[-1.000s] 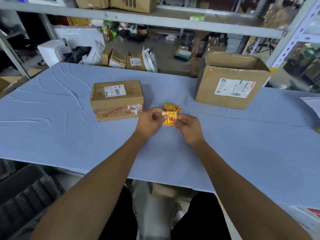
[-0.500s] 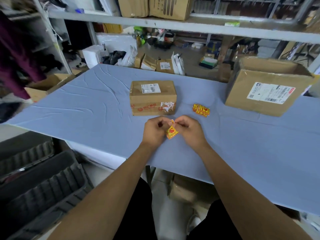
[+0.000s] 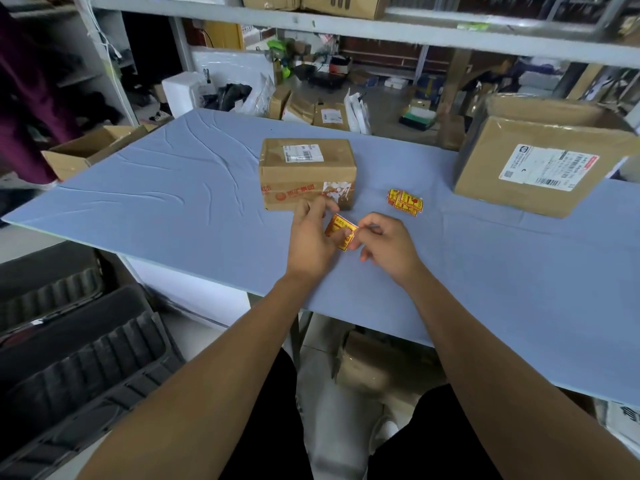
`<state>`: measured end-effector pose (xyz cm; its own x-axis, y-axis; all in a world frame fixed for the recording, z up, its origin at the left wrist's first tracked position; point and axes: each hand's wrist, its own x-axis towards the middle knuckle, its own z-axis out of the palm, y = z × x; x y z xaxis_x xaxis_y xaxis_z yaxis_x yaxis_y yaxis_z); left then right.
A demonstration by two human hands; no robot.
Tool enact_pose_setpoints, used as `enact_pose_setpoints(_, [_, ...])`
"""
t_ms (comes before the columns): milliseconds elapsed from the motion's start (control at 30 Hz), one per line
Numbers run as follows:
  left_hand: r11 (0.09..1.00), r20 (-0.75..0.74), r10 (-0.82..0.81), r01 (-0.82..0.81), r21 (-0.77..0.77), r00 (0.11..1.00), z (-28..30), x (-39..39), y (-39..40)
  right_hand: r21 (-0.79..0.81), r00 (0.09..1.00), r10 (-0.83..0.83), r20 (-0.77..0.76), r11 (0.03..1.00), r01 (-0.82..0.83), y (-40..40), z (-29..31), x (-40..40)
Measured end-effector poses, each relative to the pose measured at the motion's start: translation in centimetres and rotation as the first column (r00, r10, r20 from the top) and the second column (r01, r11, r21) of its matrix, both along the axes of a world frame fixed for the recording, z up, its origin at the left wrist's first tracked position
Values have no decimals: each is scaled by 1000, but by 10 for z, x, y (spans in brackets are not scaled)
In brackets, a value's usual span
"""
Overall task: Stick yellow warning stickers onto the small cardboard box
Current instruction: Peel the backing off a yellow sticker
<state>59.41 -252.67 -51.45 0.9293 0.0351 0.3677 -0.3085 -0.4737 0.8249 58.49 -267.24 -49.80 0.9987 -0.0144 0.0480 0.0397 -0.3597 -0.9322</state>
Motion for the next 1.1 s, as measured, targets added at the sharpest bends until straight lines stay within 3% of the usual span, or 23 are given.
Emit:
enact_pose_setpoints(133, [992, -15, -123, 123, -11, 992, -2, -1, 0, 49, 1000, 15, 2, 999, -15, -1, 1, -2])
enact_pose_setpoints(267, [987, -62, -147, 142, -75, 987, -1, -2, 1, 64, 1000, 14, 13, 998, -15, -4, 0, -1])
enact_pose_setpoints(1100, [984, -48, -162, 157, -87, 986, -7, 1, 1, 22, 999, 29, 32, 999, -30, -4, -1, -4])
